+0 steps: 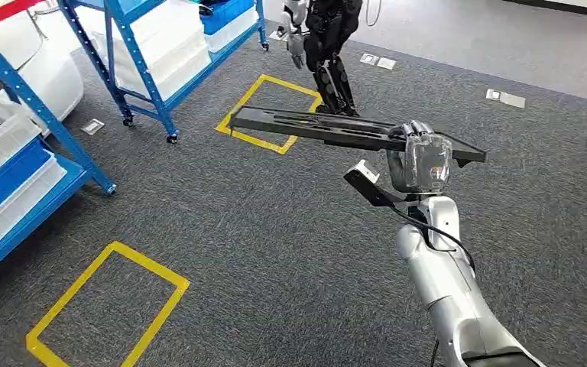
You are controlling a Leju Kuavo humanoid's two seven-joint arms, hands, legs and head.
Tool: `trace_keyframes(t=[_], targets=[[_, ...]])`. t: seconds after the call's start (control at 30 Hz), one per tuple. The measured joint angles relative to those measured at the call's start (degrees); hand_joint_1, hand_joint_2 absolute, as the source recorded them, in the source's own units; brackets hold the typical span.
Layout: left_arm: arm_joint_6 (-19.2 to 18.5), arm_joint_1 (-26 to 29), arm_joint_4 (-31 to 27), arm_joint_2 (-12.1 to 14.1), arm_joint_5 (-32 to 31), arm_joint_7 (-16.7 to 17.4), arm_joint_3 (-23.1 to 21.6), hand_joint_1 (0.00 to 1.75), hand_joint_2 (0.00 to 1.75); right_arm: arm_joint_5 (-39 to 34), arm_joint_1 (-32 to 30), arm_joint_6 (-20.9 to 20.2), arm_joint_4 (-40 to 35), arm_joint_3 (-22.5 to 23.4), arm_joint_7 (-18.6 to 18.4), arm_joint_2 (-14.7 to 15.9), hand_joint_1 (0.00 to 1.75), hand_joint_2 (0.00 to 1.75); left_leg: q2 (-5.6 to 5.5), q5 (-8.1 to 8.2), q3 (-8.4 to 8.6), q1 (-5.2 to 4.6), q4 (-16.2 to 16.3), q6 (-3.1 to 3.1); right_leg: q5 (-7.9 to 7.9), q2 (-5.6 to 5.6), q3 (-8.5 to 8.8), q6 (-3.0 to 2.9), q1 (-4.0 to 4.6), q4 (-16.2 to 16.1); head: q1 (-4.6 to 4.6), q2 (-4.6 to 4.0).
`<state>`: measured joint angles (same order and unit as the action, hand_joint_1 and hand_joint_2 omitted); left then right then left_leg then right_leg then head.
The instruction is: Take the parts from the cabinet and place them on the table.
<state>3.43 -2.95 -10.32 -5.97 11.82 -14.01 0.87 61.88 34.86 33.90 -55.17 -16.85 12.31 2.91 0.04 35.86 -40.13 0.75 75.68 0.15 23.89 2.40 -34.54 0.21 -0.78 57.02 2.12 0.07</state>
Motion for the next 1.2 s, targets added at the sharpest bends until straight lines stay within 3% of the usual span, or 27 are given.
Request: trace_keyframes(t=[0.03, 0.1, 0.13, 0.17, 0.3, 0.33, 0.37, 0.4, 0.47, 0.5, 0.53, 0.57, 0.6, 0.63, 0.67, 0.7, 0.73, 0.8, 0.83, 0.9, 0.97, 1.0, 1.03, 1.07, 1.13, 1.17, 1.2], targets=[[-0.09, 0.03, 0.00, 0.00, -0.11, 0.00, 0.00, 0.00, 1.75, 0.07, -0.22, -0.04, -0.02, 0.09, -0.07, 0.02, 1.75, 1.75, -0.05, -1.17, 0.00, -0.06, -0.58, 0.39, -0.09, 0.75, -0.02, -0.14, 0.21, 0.01, -0.02, 0.00], [-0.15, -0.02, 0.00, 0.04, -0.30, -0.09, 0.00, 0.00, 1.75, 0.15, -0.39, -0.07, -0.17, 0.20, -0.07, 0.02, 1.75, 1.75, -0.78, -6.47, 3.84, -0.39, -8.99, 1.49, -0.24, 2.39, 0.07, -0.30, 0.51, 0.01, -0.02, 0.00], [-0.15, -0.05, 0.00, 0.11, -0.44, -0.15, 0.00, 0.00, 1.75, 0.24, -0.38, -0.07, -0.46, 0.28, -0.07, 0.00, 1.75, 1.75, -2.57, -9.18, 6.52, -0.65, -14.51, 2.22, -0.26, 3.09, 0.11, -0.27, 0.52, 0.01, 0.02, 0.00], [-0.15, -0.10, 0.00, 0.40, -0.44, -0.20, 0.00, 0.00, 1.75, 0.48, -0.36, -0.07, -0.70, 0.46, -0.09, -0.02, 1.75, 1.75, -5.89, -9.22, 7.99, -0.67, -17.47, 3.08, -0.40, 3.74, -0.01, -0.06, 0.45, 0.02, -0.11, 0.00], [-0.17, -0.15, -0.02, 0.44, -0.59, -0.39, 0.00, 0.00, 1.75, 1.00, -0.74, -0.17, -1.09, 1.16, -0.11, 0.00, 1.75, 1.75, -3.68, -9.47, 8.54, -1.19, -18.68, 3.20, -1.21, 6.42, -0.77, 1.23, -0.05, -0.33, 0.13, 0.00], [-0.31, -0.22, -0.02, 0.35, -0.61, -0.46, -0.02, 0.00, 1.75, 1.00, -0.85, -0.17, -1.16, 1.36, -0.11, 0.33, 1.75, 1.75, -2.54, -10.39, 9.07, -0.33, -20.12, 3.13, -0.94, 5.15, -1.40, 0.99, 0.10, 0.46, 0.04, 0.00], [-0.31, -0.23, -0.02, 0.35, -0.61, -0.50, -0.02, 0.00, 1.75, 0.98, -0.87, -0.20, -1.38, 1.44, -0.11, 0.42, 1.75, 1.75, -1.98, -10.52, 9.39, -0.57, -20.59, 3.20, 0.22, 1.49, -2.35, 0.91, 0.42, 2.09, -0.07, 0.00], [-0.33, -0.23, -0.02, 0.37, -0.61, -0.52, -0.02, 0.00, 1.75, 0.96, -0.80, -0.22, -1.42, 1.44, -0.11, 0.42, 1.75, 1.75, -1.19, -10.68, 9.40, -0.59, -20.61, 3.44, 2.01, -0.35, -3.98, 0.79, 0.36, 5.36, -0.39, 0.00], [-0.33, -0.09, -0.02, 0.33, -0.63, -0.52, -0.02, 0.00, 1.75, 0.98, -0.95, -0.24, -1.53, 1.46, -0.11, 0.35, 1.75, 1.75, 0.63, -10.64, 9.21, -0.69, -20.60, 3.37, 5.60, -1.48, -8.41, 1.04, -0.18, 14.65, -0.50, 0.00], [-0.35, -0.08, -0.02, 0.33, -0.61, -0.50, -0.02, 0.00, 1.75, 0.98, -1.22, -0.26, -1.53, 1.46, -0.11, 0.37, 1.75, 1.75, 1.50, -10.63, 9.10, -0.66, -20.58, 3.34, 6.32, -1.67, -10.02, 1.53, -0.49, 17.97, -0.57, 0.00], [-0.35, -0.06, -0.02, 0.33, -0.63, -0.52, -0.02, 0.00, 1.75, 0.98, -1.53, -0.39, -1.53, 1.51, -0.11, 0.46, 1.75, 1.75, 2.34, -10.56, 9.08, -0.58, -20.57, 3.22, 5.96, -1.87, -9.98, 2.20, -0.88, 17.90, -0.57, 0.00], [-0.35, -0.07, -0.02, 0.28, -0.70, -0.52, -0.02, 0.00, 1.75, 0.96, -1.66, -0.44, -1.53, 1.57, -0.11, 0.50, 1.75, 1.75, 3.10, -10.42, 9.11, -0.50, -20.50, 3.00, 4.76, -2.16, -8.37, 3.02, -1.22, 15.14, -0.59, 0.00], [-0.37, -0.10, -0.02, 0.22, -0.77, -0.52, -0.02, 0.00, 1.75, 0.98, -1.67, -0.44, -1.53, 1.70, -0.11, 0.57, 1.75, 1.75, 3.84, -10.22, 9.14, -0.35, -20.30, 2.67, 2.85, -2.88, -5.45, 3.95, -1.55, 9.87, -0.59, 0.00], [-0.42, -0.12, -0.02, 0.20, -0.79, -0.52, -0.02, 0.00, 1.75, 0.98, -1.66, -0.44, -1.57, 1.84, -0.11, 0.59, 1.75, 1.75, 4.53, -9.85, 9.14, -0.23, -19.80, 2.11, 0.93, -4.63, -1.88, 4.78, -1.74, 3.58, -0.57, 0.00], [-0.42, -0.17, -0.02, 0.33, -0.79, -0.52, -0.02, 0.00, 1.75, 0.96, -1.61, -0.44, -1.60, 1.86, -0.11, 0.57, 1.75, 1.75, 5.07, -9.43, 9.07, -0.52, -19.27, 1.50, 1.02, -7.23, -0.53, 4.73, -1.67, 0.48, -0.77, 0.00], [-0.42, -0.27, -0.02, 0.39, -0.79, -0.55, -0.02, 0.00, 1.75, 0.96, -1.79, -0.44, -1.64, 1.84, -0.11, 0.46, 1.75, 1.75, 5.61, -8.90, 8.95, -0.77, -18.85, 0.93, 0.76, -6.26, 0.07, 4.02, -1.08, 0.70, -0.83, 0.00], [-0.41, -0.19, -0.02, 0.46, -0.79, -0.55, -0.02, 0.00, 1.75, 0.94, -1.95, -0.46, -1.75, 1.88, -0.11, 0.48, 1.75, 1.75, 5.90, -8.93, 9.02, -0.85, -18.84, 0.79, 0.74, -5.49, -0.19, 3.33, -1.28, 0.88, -0.28, 0.00], [-0.46, -0.34, -0.02, 0.44, -0.76, -0.57, -0.02, 0.00, 1.75, 0.98, -2.27, -0.57, -1.75, 2.12, -0.09, 0.81, 1.75, 1.75, 6.95, -9.01, 9.22, -0.41, -18.98, 0.39, 0.63, -4.35, -0.61, 2.64, -0.84, 0.97, -0.20, 0.00], [-0.46, -0.37, -0.04, 0.37, -0.76, -0.57, -0.02, 0.00, 1.75, 1.01, -2.21, -0.59, -1.88, 2.23, 0.00, 0.83, 1.75, 1.75, 6.82, -8.59, 9.14, -0.02, -18.84, -0.13, 0.41, -3.62, -0.54, 2.16, -1.04, 0.84, -0.13, 0.00], [-0.33, -0.44, -0.02, 0.37, -0.63, -0.57, -0.02, 0.00, 1.75, 0.98, -2.06, -0.63, -2.14, 2.34, 0.06, 0.70, 1.75, 1.75, 1.66, -4.89, 7.37, 0.40, -14.09, -0.42, 0.35, -2.53, -0.56, 1.51, -1.10, 0.77, 0.24, 0.00], [-0.17, -0.27, -0.02, 0.35, -0.48, -0.57, -0.02, 0.00, 1.75, 1.05, -2.03, -0.81, -2.16, 2.34, 0.15, 0.22, 1.75, 1.75, 0.17, -0.25, 2.39, 0.35, -3.67, -0.35, 0.23, -1.18, -0.64, 0.99, -0.64, 0.78, 0.70, 0.00], [-0.15, -0.21, -0.02, 0.33, -0.35, -0.57, -0.02, 0.00, 1.75, 1.11, -2.07, -1.01, -2.16, 2.32, 0.18, 0.02, 1.75, 1.75, 0.01, 0.67, 0.37, 0.34, -0.06, -0.13, 0.21, -0.44, -0.70, 0.97, -0.38, 0.79, 0.72, 0.00], [-0.15, -0.13, -0.02, 0.31, -0.31, -0.57, -0.02, 0.00, 1.75, 1.18, -2.07, -1.14, -2.16, 2.29, 0.20, -0.13, 1.75, 1.75, -0.09, 0.10, -0.43, 0.28, 0.79, 0.21, 0.10, 0.28, -0.71, 0.78, -0.10, 0.79, 0.68, 0.00], [-0.13, -0.13, -0.02, 0.31, -0.26, -0.57, -0.02, 0.00, 1.75, 1.18, -2.04, -1.20, -2.16, 2.29, 0.20, -0.24, 1.75, 1.75, -0.28, -1.77, 0.15, 0.16, -1.21, 0.72, 0.08, 1.05, -0.71, 0.76, 0.06, 0.79, 0.72, 0.00], [0.00, -0.16, -0.02, 0.31, -0.24, -0.63, -0.02, 0.00, 1.75, 1.20, -1.90, -1.20, -2.16, 2.27, 0.20, -0.55, 1.75, 1.75, -1.13, -6.22, 3.51, -0.25, -8.65, 1.58, -0.05, 2.25, -0.69, 0.61, 0.10, 0.79, 0.66, 0.00], [0.07, -0.17, -0.02, 0.31, -0.24, -0.68, -0.02, 0.00, 1.75, 1.20, -1.80, -1.20, -2.16, 2.27, 0.20, -0.70, 1.75, 1.75, -1.99, -7.79, 5.10, -0.41, -12.00, 1.86, -0.08, 2.70, -0.68, 0.61, 0.08, 0.79, 0.68, 0.00], [0.11, -0.17, -0.02, 0.33, -0.20, -0.68, -0.02, 0.00, 1.75, 1.31, -1.70, -1.20, -2.16, 2.27, 0.20, -0.87, 1.75, 1.75, -3.75, -9.20, 6.81, -0.63, -15.44, 2.24, -0.16, 3.16, -0.68, 0.62, -0.01, 0.78, 0.77, 0.00]])
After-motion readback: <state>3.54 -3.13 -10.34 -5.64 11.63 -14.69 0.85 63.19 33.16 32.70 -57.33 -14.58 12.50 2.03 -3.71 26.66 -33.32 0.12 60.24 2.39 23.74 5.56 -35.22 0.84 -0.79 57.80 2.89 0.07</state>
